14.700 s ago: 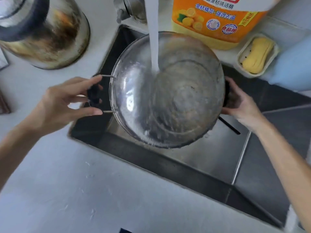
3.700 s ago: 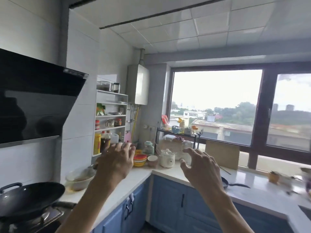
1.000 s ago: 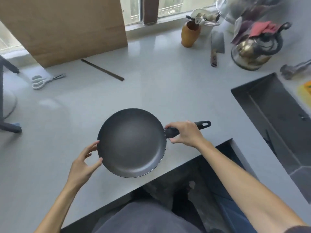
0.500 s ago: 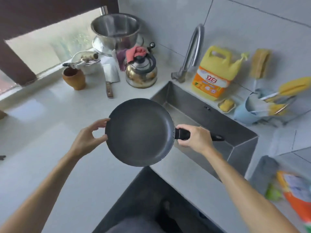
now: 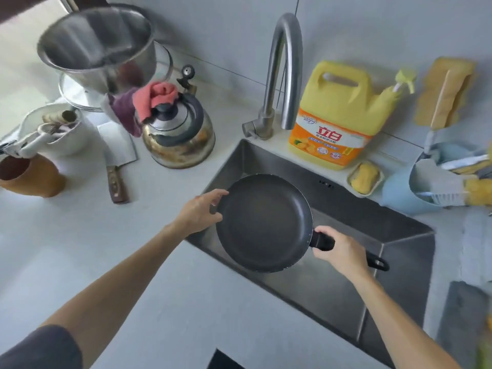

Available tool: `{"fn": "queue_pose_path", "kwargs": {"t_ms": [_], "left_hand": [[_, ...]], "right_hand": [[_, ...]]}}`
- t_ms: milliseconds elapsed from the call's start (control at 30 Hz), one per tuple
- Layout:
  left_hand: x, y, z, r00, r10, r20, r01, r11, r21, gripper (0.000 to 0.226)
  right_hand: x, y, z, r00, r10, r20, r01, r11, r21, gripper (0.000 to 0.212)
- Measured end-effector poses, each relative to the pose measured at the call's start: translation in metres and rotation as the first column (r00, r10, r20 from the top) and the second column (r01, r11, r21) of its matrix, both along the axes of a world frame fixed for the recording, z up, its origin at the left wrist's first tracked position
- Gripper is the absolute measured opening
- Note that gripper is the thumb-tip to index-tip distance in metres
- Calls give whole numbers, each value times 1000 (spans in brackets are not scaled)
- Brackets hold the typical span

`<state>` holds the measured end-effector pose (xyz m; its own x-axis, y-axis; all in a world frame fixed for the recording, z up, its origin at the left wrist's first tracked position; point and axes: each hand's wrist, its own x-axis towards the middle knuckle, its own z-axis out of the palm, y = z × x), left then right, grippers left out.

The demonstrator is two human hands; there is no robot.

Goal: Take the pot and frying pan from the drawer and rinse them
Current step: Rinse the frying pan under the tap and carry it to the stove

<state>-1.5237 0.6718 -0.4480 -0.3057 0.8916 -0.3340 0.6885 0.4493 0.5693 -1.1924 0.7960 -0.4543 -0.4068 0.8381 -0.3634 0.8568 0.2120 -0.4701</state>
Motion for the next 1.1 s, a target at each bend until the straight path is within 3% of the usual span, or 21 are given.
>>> {"fn": "queue_pose_path", "kwargs": {"t_ms": [167, 400, 667, 867, 933, 1000, 1067, 1100], "left_hand": [[7, 43, -72, 994, -59, -87, 45, 987, -154, 63], [15, 62, -136, 1000, -23, -19, 17, 963, -270, 68], [13, 61, -153, 959, -173, -226, 85, 932, -352, 70], [1, 73, -143, 968, -225, -110, 152, 877, -455, 69], [-2, 86, -121, 968, -203, -145, 141, 925, -354, 63], [-3, 105, -87, 985, 1, -173, -2, 1000, -8, 48], [-5, 129, -50, 968, 243, -66, -210, 923, 321, 39], [-6, 142, -35, 947, 320, -5, -289, 863, 415, 38]], "right_hand": [[5, 24, -73, 996, -37, 76, 40, 998, -46, 42], [4, 40, -144, 995, -3, 98, 9, 998, -61, 47], [-10, 32, -181, 997, 18, 69, -18, 1000, 11, 46], [-16, 28, -194, 999, -5, 41, 2, 997, 78, 46], [-17, 30, -195, 999, -4, 38, 0, 994, 114, 47], [-18, 31, -194, 999, -10, 33, 6, 992, 124, 47], [-18, 31, -193, 999, -22, 32, 19, 994, 108, 47], [-19, 31, -192, 999, -27, 35, 24, 995, 100, 47]]}}
